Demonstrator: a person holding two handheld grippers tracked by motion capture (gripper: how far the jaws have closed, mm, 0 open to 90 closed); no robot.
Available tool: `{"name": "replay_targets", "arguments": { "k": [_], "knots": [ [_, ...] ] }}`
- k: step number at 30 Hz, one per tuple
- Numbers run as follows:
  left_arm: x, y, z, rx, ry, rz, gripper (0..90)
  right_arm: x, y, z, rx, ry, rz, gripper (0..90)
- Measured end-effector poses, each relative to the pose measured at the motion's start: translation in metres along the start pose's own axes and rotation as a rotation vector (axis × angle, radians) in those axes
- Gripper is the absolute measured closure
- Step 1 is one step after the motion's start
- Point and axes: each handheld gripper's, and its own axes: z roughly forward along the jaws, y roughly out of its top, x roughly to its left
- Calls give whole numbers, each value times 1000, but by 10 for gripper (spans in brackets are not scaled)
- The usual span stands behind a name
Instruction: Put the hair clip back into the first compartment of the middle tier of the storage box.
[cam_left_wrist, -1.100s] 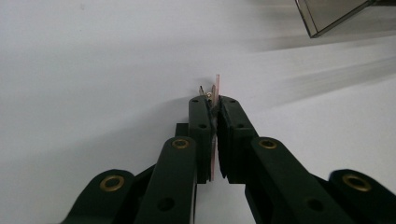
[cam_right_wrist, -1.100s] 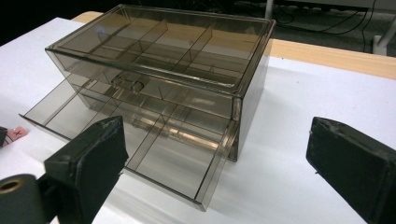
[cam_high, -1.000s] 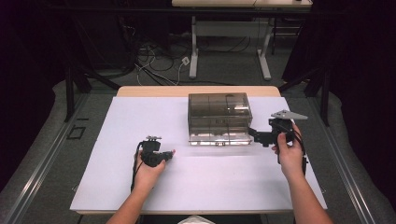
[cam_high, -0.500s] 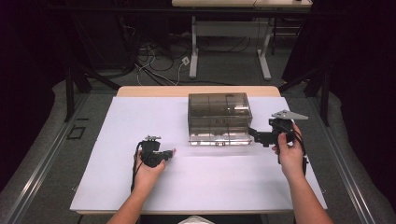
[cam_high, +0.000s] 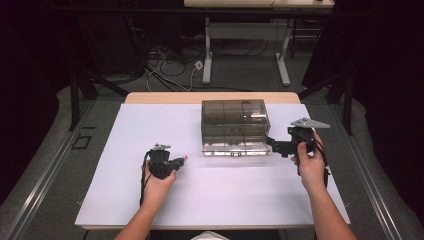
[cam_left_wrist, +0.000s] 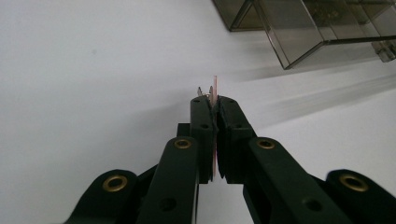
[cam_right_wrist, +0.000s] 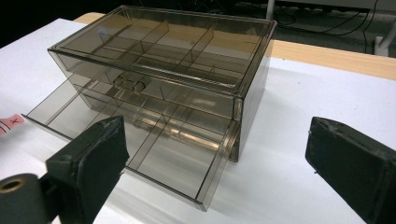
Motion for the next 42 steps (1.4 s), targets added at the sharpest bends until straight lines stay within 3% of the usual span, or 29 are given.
{"name": "replay_targets", "arguments": {
  "k": [14,21,23,42],
  "knots": [
    [-1,2,-10,-86,3,17,858,1,0,1,0,-1,0,57],
    [-3,3,-16,-143,6,23,857,1,1,1,-2,7,-17,57],
    [-4,3,-18,-166,14,26,857,3,1,0,4,1,-3,57],
    [-12,5,-33,-263,34,90,857,4,2,-2,-9,6,-17,57]
  ]
}}
